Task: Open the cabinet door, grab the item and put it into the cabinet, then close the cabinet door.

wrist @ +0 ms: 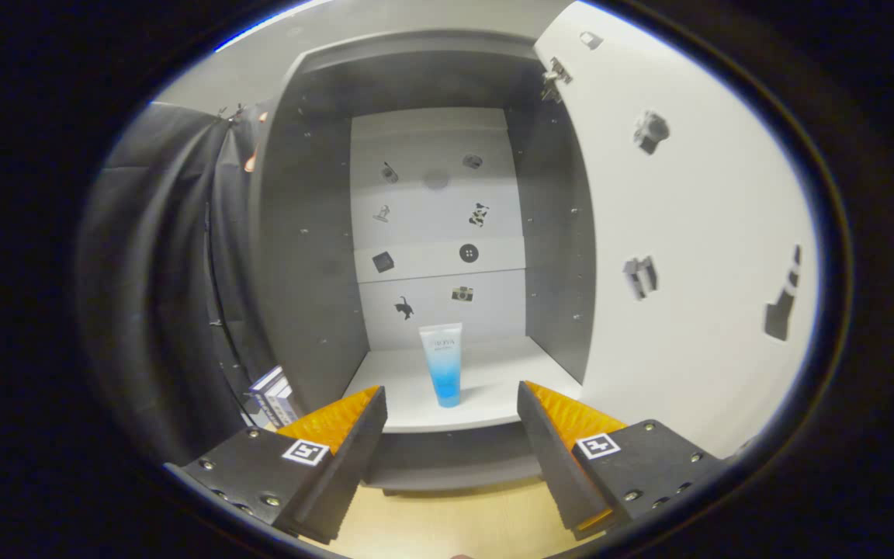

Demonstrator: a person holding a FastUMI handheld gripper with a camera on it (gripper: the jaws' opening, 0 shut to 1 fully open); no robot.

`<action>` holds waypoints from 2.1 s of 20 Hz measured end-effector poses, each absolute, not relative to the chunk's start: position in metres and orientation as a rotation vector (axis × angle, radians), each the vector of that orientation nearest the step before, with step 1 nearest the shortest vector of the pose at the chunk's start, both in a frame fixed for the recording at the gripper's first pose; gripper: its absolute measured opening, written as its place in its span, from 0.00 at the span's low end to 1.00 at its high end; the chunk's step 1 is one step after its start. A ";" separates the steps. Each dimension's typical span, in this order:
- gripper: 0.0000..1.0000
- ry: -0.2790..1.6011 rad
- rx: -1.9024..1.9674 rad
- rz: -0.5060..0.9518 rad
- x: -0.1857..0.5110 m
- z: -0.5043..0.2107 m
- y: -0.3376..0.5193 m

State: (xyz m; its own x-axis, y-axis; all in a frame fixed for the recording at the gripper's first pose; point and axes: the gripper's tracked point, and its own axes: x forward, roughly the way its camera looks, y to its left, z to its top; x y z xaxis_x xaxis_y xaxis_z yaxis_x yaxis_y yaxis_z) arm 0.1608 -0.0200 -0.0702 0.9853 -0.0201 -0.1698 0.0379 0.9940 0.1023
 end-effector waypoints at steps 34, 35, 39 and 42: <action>0.97 0.183 0.230 -0.022 -0.019 -0.056 -0.285; 0.97 0.183 0.222 0.012 -0.016 -0.055 -0.277; 0.97 0.183 0.275 0.167 -0.009 -0.059 -0.228; 0.97 0.189 0.292 0.256 -0.003 -0.059 -0.195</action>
